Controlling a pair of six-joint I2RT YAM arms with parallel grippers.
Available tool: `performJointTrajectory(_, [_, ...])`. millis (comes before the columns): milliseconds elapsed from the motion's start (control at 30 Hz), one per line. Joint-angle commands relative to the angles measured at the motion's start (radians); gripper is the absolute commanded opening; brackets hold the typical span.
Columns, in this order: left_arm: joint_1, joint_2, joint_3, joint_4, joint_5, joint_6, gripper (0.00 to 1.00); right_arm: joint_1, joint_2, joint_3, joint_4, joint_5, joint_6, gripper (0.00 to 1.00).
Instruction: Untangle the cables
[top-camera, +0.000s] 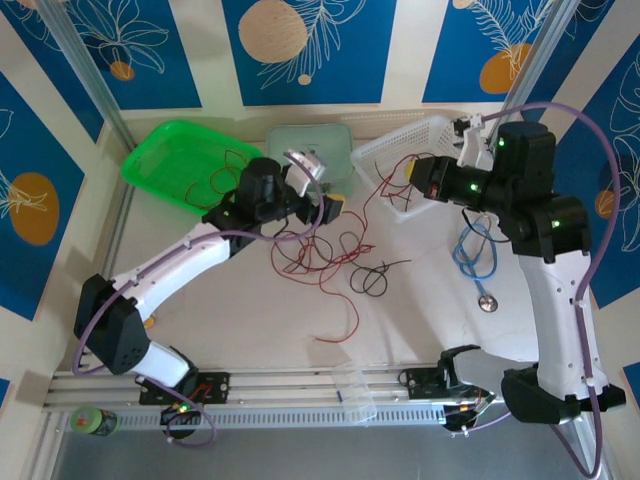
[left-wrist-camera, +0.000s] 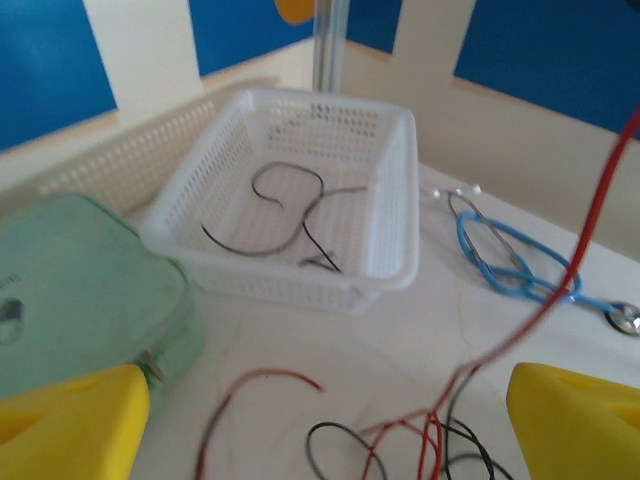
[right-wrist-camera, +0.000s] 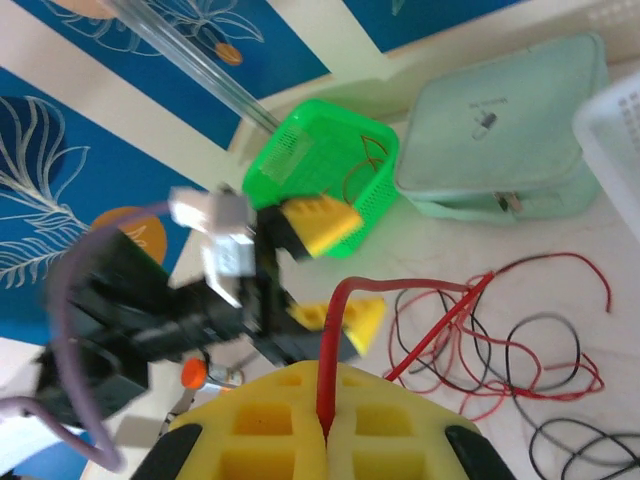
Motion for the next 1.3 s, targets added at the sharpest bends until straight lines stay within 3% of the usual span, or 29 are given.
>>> performJointTrajectory(0, [-0.031, -0.034, -0.072, 0.078, 0.010, -0.034, 0.92, -0.006, 0.045, 0.119, -0.019, -0.062, -0.028, 0.00])
performJointTrajectory(267, [-0.084, 0.043, -0.047, 0.181, -0.028, -0.068, 0.92, -0.009, 0.172, 0.457, 0.004, -0.177, 0.023, 0.00])
performJointTrajectory(500, [-0.120, 0.195, 0.058, 0.234, -0.106, -0.077, 0.87, -0.017, 0.222, 0.586, 0.048, -0.236, 0.088, 0.00])
performJointTrajectory(733, [-0.144, 0.140, -0.086, 0.341, -0.145, -0.098, 0.85, -0.069, 0.218, 0.592, 0.142, -0.240, 0.155, 0.00])
performJointTrajectory(1067, [-0.152, 0.192, 0.029, 0.355, -0.185, -0.089, 0.81, -0.079, 0.196, 0.492, 0.212, -0.311, 0.207, 0.00])
performJointTrajectory(1267, [-0.152, 0.257, 0.121, 0.350, -0.172, -0.084, 0.65, -0.085, 0.142, 0.399, 0.219, -0.306, 0.194, 0.00])
